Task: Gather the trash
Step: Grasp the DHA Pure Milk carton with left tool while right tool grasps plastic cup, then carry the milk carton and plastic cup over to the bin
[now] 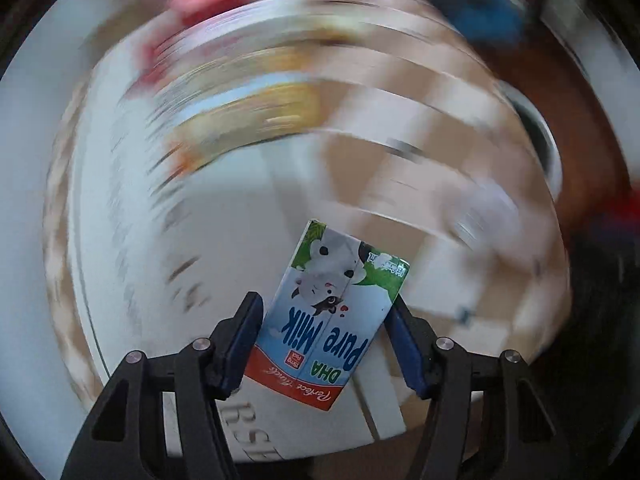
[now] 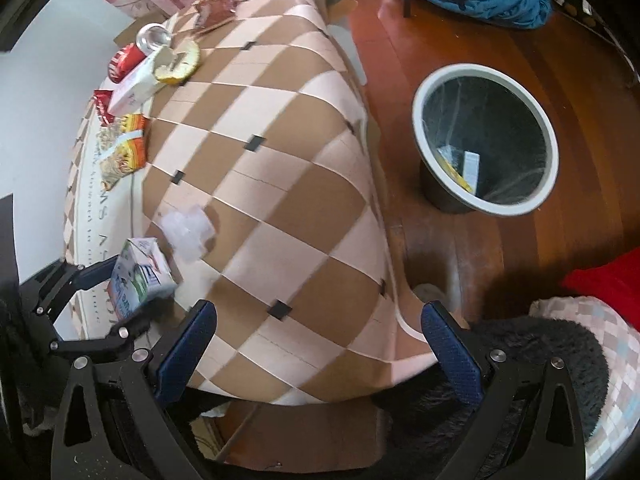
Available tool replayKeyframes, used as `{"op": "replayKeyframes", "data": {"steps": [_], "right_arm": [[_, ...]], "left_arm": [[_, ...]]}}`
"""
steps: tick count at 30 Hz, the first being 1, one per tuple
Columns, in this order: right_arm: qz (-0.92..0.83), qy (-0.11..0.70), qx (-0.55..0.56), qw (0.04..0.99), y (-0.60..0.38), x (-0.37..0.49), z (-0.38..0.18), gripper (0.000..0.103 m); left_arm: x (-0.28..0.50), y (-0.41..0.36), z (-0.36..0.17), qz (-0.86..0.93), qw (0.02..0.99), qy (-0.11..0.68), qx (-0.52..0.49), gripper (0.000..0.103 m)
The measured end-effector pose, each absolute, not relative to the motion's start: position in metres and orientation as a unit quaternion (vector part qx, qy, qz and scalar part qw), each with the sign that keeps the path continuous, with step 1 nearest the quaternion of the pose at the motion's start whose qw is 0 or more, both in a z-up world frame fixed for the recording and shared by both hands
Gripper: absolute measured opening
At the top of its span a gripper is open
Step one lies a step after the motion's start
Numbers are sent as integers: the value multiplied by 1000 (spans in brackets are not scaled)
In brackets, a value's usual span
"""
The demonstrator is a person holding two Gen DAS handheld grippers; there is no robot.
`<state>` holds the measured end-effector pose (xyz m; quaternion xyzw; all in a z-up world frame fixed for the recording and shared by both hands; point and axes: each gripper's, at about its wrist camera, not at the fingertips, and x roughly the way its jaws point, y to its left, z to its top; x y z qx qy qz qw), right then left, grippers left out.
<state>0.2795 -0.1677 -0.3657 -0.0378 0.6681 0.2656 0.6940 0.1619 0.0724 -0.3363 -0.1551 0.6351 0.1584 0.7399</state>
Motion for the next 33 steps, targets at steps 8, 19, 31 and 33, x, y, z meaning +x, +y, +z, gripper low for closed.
{"op": "replayKeyframes", "data": {"steps": [8,19,31,33], "right_arm": [[317,653,-29,687,-111,278,-363,92],[314,634,-84,702,-65,269,-378,51],[314,619,-116,710,-56,257,-377,26],[314,618,-119,711,-56,255,-376,26]], "left_arm": [[137,122,-344,161,732,594,-293,60],[160,92,-351,121,743,633,-180,60],[139,74,-326,186,758,604,-161,49],[136,70,-317,202,759,598,-157,49]]}}
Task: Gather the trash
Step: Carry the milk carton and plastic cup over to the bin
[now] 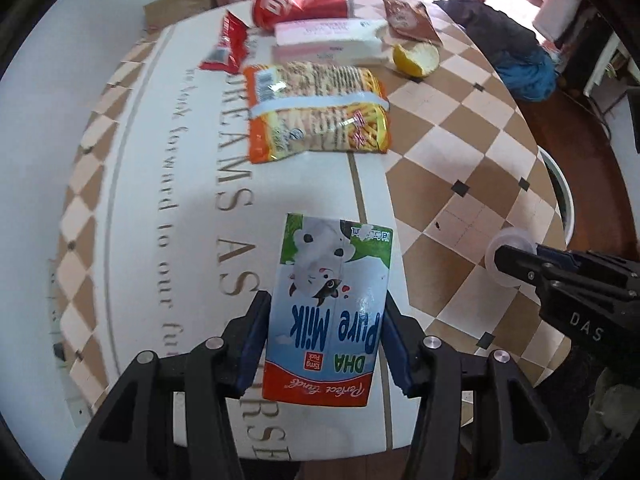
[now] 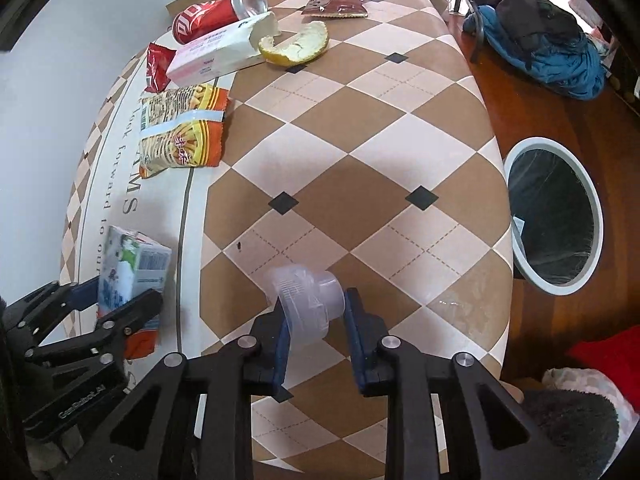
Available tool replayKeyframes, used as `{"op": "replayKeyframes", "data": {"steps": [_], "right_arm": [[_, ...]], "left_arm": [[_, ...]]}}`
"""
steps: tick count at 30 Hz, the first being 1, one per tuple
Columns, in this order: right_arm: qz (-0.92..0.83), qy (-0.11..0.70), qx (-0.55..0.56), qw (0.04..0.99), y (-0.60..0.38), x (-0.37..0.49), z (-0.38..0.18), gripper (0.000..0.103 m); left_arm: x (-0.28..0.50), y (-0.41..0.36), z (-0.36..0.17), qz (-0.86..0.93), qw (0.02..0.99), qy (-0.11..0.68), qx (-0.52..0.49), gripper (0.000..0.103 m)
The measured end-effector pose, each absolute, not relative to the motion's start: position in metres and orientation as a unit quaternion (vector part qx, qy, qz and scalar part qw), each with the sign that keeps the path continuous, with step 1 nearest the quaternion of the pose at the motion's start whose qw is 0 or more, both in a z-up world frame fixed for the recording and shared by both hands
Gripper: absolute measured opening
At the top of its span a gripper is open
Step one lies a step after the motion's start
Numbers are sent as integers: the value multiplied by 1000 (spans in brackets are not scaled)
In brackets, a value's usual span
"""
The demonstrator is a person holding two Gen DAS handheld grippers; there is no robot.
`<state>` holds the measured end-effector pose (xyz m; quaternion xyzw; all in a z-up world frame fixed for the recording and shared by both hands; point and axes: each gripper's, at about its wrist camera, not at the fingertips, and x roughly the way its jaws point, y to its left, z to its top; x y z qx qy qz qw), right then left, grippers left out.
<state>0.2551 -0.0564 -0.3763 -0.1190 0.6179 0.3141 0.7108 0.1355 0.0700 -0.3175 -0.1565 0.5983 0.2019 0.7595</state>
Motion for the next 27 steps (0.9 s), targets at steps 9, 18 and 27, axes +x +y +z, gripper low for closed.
{"op": "replayKeyframes", "data": {"steps": [9,18,27], "right_arm": [[339,595,-91,723,-74,250,-344,26],[367,547,-40,751,-109,256,-272,26],[343,502,27,794,-189,308,-209,26]], "left_arm": [[132,63,-273,237,782,547,-181,49],[158,32,-205,226,822,494,-170,49],[247,-30,-167,153,858,468,-145,49]]}}
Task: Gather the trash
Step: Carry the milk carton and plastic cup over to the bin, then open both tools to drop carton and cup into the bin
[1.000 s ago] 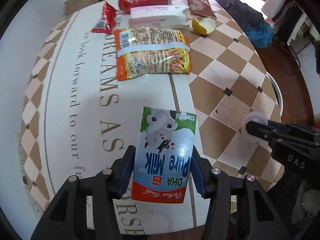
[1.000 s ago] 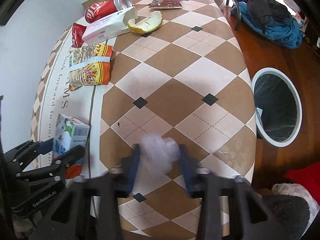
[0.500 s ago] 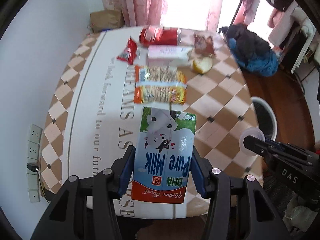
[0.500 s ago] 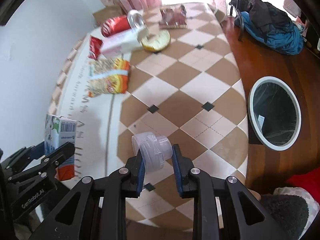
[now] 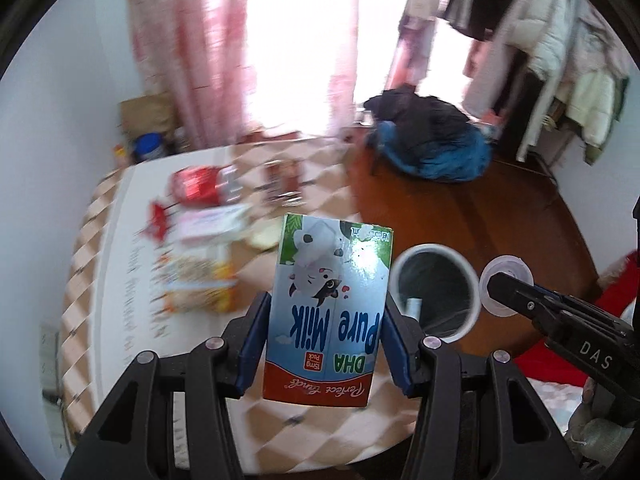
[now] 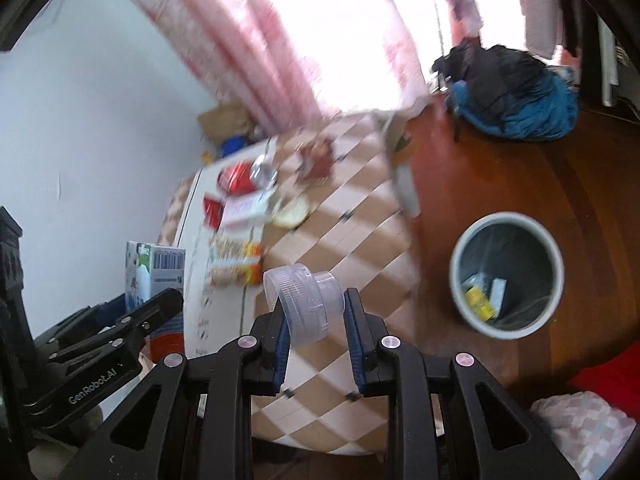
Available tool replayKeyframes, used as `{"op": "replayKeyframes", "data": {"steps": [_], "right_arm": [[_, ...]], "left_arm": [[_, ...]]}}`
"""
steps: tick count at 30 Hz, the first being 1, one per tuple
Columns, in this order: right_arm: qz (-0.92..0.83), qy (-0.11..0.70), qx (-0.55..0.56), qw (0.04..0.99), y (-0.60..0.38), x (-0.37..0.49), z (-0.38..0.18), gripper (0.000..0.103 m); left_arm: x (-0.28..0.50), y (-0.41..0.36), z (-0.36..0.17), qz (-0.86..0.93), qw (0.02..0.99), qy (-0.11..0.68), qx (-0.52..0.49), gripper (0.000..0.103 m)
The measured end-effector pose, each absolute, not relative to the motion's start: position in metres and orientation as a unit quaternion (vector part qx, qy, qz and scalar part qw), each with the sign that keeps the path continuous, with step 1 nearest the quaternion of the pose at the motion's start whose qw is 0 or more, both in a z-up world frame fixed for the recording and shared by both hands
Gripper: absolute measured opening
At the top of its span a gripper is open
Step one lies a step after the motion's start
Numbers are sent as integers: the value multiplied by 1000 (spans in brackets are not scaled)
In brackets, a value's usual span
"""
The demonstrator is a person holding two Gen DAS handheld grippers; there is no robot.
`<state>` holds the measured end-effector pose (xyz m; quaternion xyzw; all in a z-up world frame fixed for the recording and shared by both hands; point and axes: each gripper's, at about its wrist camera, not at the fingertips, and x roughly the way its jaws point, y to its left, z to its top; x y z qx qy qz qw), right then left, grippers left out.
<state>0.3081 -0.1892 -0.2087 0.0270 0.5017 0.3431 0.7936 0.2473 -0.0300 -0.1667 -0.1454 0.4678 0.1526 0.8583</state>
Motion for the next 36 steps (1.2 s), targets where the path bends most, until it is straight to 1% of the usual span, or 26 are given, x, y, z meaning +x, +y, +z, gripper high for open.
{"op": "replayKeyframes", "data": {"steps": [4,8,10,15,21,22,23,24,25,26,28,29,30,32,33,34,36], "right_arm": [[307,493,45,813,-241,344,-201,26],[261,503,58,822,-290,386,-218,26],[239,515,67,820,-314,407,-235,26],[187,556,87,805,-365,454,-290,26],[156,607,98,773,-398,496,-362,26],[154,613,98,769,-399,499,-370,26],[152,620,101,763,-401,505,-382,26],[151,627,103,757,-401,510,-392,26],[150,634,101,752,-401,514,-404,26],[148,639,101,748,-401,518,-413,26],[149,650,100,738,-401,523,-431,26],[150,655,101,733,-400,526,-437,26],[151,660,100,729,-398,527,-443,27],[152,671,100,719,-395,531,-455,27],[151,676,98,714,-393,531,-460,34],[148,678,95,713,-392,531,-463,50],[143,681,92,712,-390,530,-467,70]], "left_arm": [[307,-69,-177,109,859,478,-146,49],[366,-108,-201,69,851,499,-147,49],[389,-126,-212,55,846,510,-145,49],[443,-158,-263,8,819,553,-155,49],[491,-170,-331,-34,764,617,-186,51],[498,-169,-340,-34,757,624,-190,56],[502,-167,-346,-29,753,628,-193,66],[508,-163,-353,-22,750,630,-198,73],[511,-160,-356,-18,749,631,-200,83],[514,-156,-360,-10,747,634,-200,86],[517,-155,-363,6,749,634,-190,89],[516,-153,-363,14,751,633,-184,95],[514,-151,-363,21,754,632,-178,98],[505,-150,-358,42,767,621,-156,98],[502,-147,-357,52,773,616,-145,98],[496,-148,-355,67,780,610,-126,98],[495,-148,-356,84,783,607,-106,98]]}}
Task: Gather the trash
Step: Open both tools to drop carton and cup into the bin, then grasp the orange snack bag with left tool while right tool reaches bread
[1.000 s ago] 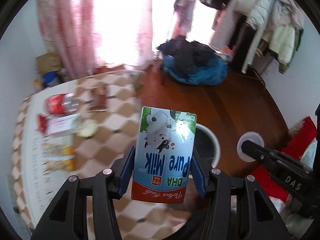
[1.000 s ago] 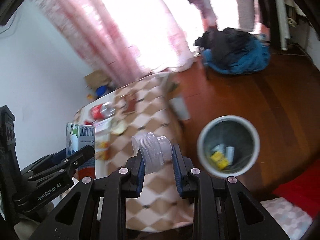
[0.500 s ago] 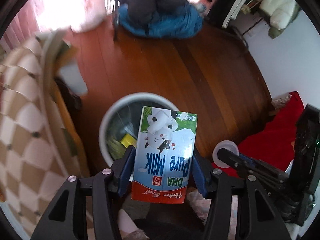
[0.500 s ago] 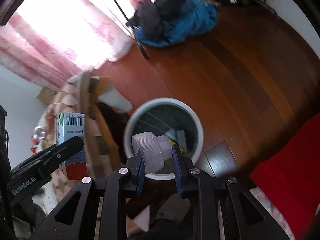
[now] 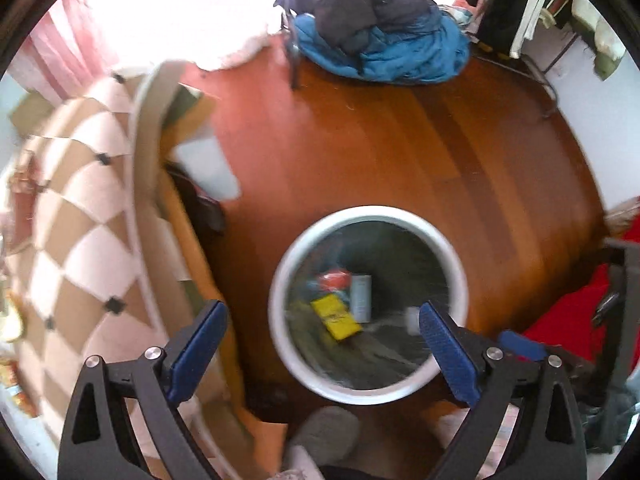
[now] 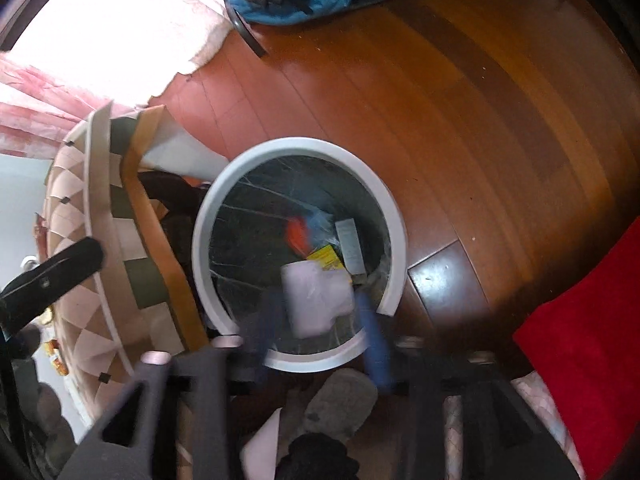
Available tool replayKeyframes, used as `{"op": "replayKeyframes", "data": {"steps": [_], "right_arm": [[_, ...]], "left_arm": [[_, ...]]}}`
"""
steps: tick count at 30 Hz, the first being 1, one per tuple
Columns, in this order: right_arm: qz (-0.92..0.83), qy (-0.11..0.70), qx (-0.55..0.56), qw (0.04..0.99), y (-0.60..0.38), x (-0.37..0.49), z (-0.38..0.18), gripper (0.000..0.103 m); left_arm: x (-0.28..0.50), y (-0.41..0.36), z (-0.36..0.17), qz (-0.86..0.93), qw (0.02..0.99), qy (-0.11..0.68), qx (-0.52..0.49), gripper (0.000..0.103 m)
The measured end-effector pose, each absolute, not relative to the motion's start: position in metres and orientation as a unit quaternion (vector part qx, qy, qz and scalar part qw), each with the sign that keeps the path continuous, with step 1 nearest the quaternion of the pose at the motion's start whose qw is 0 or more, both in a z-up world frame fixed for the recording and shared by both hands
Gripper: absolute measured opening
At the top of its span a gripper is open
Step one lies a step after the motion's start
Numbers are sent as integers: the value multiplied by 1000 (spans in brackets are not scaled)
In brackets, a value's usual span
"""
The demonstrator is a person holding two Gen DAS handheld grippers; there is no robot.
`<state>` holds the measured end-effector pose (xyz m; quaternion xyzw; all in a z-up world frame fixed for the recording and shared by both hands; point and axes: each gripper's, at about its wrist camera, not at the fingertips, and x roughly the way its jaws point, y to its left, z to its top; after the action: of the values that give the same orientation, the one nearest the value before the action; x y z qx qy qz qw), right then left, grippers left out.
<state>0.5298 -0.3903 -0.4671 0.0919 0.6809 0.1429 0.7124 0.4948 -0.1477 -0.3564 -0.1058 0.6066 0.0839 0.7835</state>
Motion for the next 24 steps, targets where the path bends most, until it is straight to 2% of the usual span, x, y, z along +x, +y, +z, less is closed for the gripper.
{"op": "replayKeyframes", "data": {"steps": [2,4,6,12,24], "right_arm": [[138,683,83,713,-390,528,-467,72],[129,685,65,714,-385,526,-467,91],[123,684,51,717,-385,521,-463,102],[95,676,5,731,-386,502,-440,102],[93,653,-15,752,-382,480,-387,102]], "left_arm": [[486,-149,-357,85,782,609,-107,98],[479,-149,-358,87,777,614,-109,98],[473,-152,-356,90,774,618,-103,98],[459,-158,-341,94,778,615,-91,98],[433,-157,-297,100,794,593,-90,98]]}}
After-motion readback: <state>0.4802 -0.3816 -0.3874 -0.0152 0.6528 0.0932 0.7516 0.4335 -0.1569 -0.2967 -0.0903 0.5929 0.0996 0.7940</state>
